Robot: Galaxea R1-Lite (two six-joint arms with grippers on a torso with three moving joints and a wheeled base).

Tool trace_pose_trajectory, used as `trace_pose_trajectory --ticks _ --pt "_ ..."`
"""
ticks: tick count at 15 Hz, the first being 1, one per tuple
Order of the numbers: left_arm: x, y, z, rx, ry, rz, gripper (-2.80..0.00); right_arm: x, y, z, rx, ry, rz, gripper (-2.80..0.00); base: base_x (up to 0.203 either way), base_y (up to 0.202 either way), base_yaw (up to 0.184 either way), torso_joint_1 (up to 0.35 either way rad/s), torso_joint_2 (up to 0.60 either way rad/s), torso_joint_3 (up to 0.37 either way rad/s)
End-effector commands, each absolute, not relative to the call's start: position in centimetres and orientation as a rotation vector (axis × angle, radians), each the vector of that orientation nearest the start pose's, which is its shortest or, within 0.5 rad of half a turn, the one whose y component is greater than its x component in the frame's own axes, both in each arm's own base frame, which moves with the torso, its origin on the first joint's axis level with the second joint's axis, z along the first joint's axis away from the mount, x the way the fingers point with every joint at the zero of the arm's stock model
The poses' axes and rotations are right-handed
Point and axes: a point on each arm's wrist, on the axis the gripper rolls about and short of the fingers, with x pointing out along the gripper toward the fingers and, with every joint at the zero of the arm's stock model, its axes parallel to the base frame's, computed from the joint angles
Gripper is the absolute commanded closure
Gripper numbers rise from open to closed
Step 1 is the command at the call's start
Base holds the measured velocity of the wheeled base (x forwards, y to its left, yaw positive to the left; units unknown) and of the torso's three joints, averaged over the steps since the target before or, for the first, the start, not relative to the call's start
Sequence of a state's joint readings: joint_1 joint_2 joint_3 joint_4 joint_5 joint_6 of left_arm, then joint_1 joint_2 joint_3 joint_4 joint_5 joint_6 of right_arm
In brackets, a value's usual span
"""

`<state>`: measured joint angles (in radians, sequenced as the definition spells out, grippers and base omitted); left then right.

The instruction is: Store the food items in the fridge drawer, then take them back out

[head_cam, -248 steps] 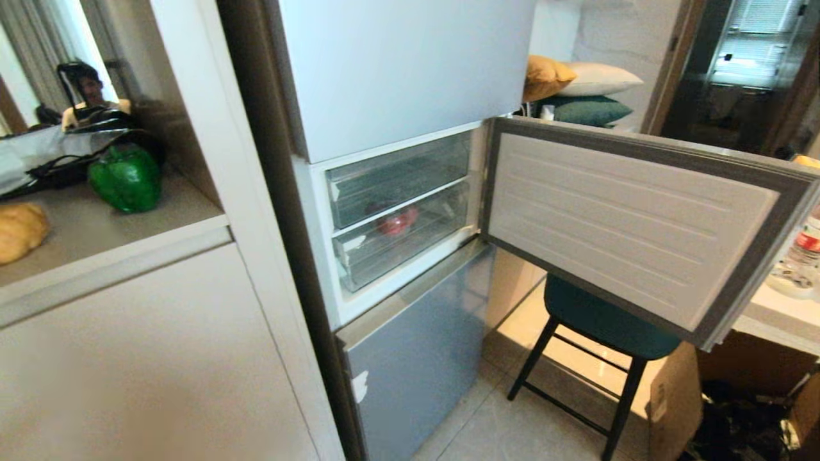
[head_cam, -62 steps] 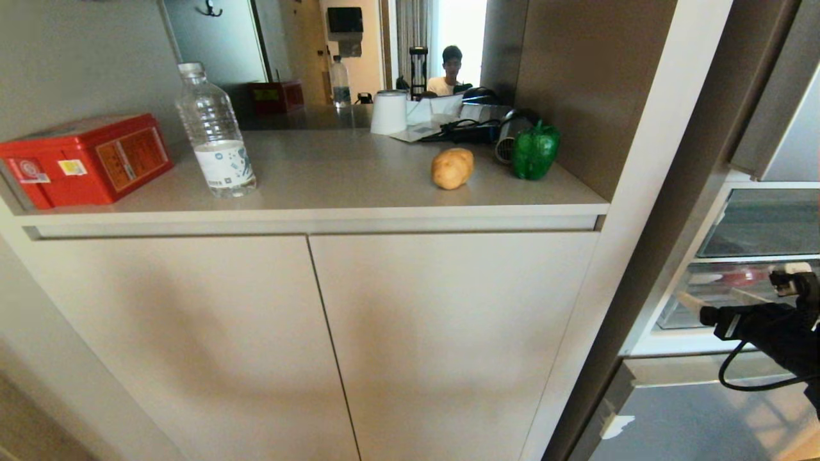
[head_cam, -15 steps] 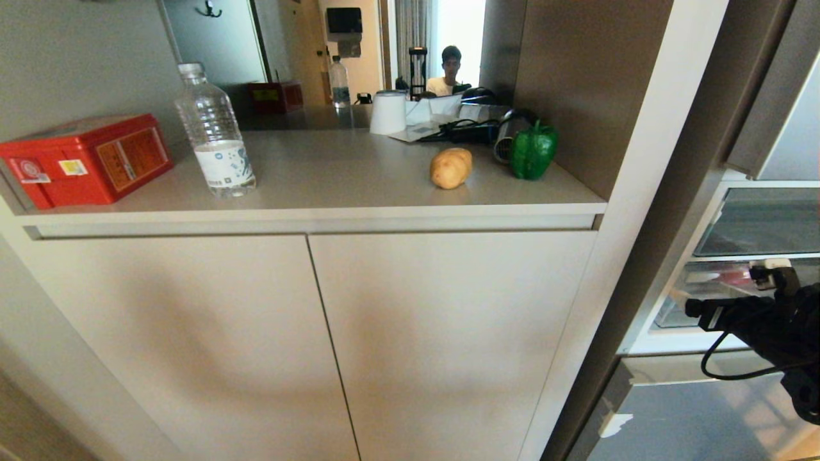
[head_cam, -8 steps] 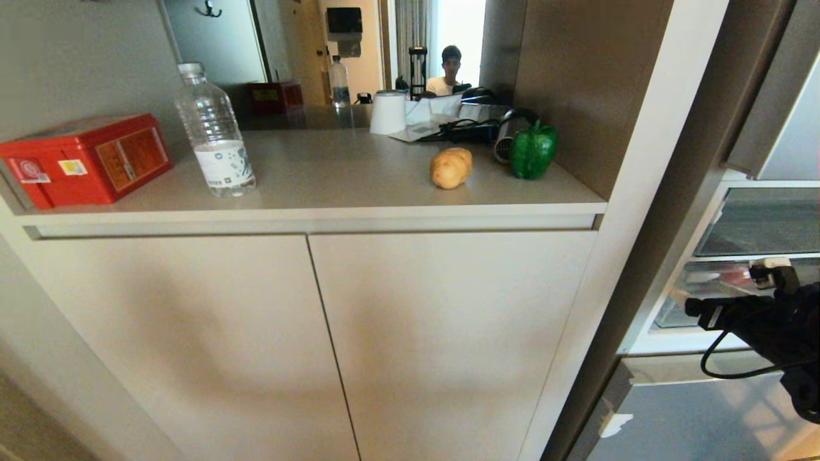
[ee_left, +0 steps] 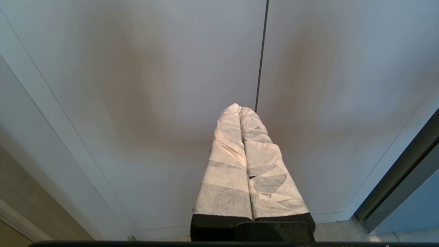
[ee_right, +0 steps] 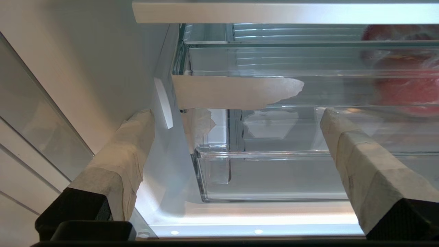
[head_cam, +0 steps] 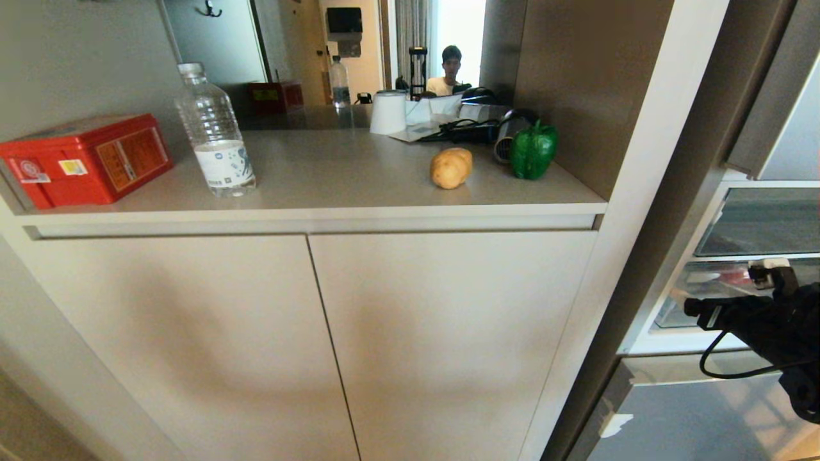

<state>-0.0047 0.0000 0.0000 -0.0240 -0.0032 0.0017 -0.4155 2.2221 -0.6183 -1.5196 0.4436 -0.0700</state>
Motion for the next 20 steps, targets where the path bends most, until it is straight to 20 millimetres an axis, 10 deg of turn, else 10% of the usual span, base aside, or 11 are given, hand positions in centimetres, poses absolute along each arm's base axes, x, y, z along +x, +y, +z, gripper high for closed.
trace_pose_trajectory --ticks 1,7,8,9,20 --pt "-2.20 0.00 7.50 0.002 -0.014 -0.008 0.00 32.56 -13.31 5.30 -0.036 0.071 0.033 -2.80 0.000 0.000 0.000 0.000 0.00 0.000" --pt "-2.20 0.00 7.50 0.002 -0.014 -0.008 0.00 32.57 -13.31 5.28 -0.039 0.071 0.035 -2.80 0.000 0.000 0.000 0.000 0.00 0.000" --pt "-2.20 0.00 7.50 0.002 -0.014 -0.008 0.00 32.56 -13.31 5.31 -0.039 0.070 0.035 -1.86 0.000 0.000 0.000 0.000 0.00 0.000" --pt "-2.20 0.00 7.50 0.002 -0.014 -0.008 0.00 32.56 -13.31 5.30 -0.039 0.071 0.035 0.00 0.000 0.000 0.000 0.000 0.00 0.000" --pt "-2.20 0.00 7.50 0.002 -0.014 -0.008 0.00 32.69 -12.90 5.32 -0.039 0.071 0.046 0.00 0.000 0.000 0.000 0.000 0.00 0.000"
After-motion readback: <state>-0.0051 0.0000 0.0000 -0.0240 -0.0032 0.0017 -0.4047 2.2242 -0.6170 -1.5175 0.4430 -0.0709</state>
